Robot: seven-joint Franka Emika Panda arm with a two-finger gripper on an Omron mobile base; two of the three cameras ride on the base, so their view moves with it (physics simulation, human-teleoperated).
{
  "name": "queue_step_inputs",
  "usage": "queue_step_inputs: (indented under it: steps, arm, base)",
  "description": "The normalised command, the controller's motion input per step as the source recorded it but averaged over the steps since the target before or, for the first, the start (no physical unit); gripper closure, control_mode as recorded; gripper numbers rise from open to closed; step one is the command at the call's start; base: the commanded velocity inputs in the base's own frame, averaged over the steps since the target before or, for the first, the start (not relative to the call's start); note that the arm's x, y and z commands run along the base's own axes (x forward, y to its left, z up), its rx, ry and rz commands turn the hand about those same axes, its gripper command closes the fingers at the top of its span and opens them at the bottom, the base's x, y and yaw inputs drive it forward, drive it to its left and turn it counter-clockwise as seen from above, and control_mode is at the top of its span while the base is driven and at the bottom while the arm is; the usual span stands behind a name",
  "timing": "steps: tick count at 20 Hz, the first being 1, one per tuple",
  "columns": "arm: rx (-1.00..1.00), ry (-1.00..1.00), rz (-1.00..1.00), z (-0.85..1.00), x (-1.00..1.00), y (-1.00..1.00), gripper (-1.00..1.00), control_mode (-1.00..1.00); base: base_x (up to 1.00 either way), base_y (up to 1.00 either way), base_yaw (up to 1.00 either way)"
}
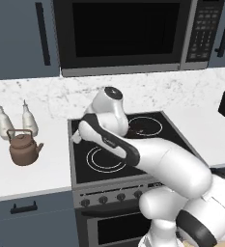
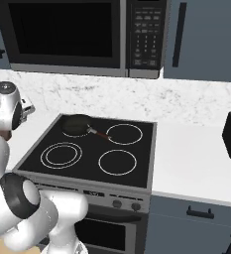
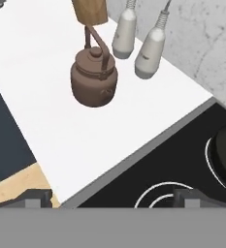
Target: Pick the kettle from the counter and place it on a stove burner. Then turn the burner on.
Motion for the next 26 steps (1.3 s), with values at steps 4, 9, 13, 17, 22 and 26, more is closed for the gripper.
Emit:
queue_step_inputs:
  steps: [4,9,13,17,22,26]
  arm:
    - [0.00,0.01,0.08,0.00,0.48,0.51,-1.00,-1.00]
    - [-0.01,0.03,0.00,0.00,0.12,0.27,-1.00,-1.00]
    - [0.00,0.00,0.00,-0.01,0.08,0.11,-1.00,-1.00]
    - [0.00,0.00,0.00,-0.06,0.23,0.20,-1.00,-1.00]
    - [0.00,0.00,0.00,-0.01,0.23,0.19,-1.00,-1.00]
    - [0.00,0.00,0.00,-0.04,0.23,0.20,-1.00,-1.00]
  base:
    - [0.00,0.00,0.00]
    - [0.00,0.00,0.00]
    - [0.00,0.00,0.00]
    - [0.00,0.00,0.00]
    - [0.00,0.00,0.00]
    - [0.00,0.00,0.00]
